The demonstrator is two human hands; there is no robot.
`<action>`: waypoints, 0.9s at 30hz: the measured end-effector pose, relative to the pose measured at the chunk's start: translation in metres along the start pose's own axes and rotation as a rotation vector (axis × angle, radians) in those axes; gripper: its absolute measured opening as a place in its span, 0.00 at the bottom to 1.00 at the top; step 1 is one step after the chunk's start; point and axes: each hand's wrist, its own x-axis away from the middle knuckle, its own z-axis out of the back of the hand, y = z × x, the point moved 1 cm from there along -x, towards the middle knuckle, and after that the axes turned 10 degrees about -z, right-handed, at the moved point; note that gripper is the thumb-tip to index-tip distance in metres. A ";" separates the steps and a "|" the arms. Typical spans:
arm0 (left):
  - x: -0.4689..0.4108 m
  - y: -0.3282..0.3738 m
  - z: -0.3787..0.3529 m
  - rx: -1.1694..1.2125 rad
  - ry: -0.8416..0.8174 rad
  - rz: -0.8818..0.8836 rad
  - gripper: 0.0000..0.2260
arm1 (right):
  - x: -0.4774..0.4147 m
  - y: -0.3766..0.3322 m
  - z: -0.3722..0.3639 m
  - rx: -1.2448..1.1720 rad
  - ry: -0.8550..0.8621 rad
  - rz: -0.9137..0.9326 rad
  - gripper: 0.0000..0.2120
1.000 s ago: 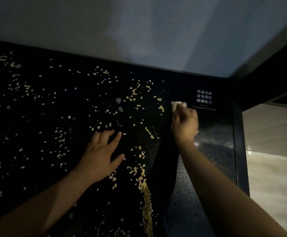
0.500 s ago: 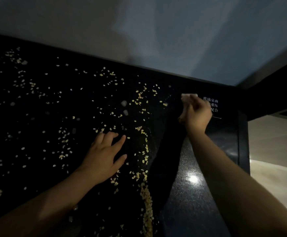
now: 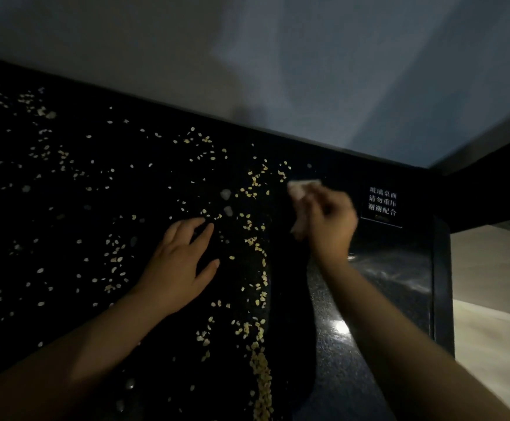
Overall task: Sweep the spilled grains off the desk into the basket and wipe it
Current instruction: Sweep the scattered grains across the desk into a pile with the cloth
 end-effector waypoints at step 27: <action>-0.025 -0.037 -0.003 -0.013 -0.054 0.002 0.41 | -0.110 -0.008 -0.042 0.225 0.069 -0.062 0.11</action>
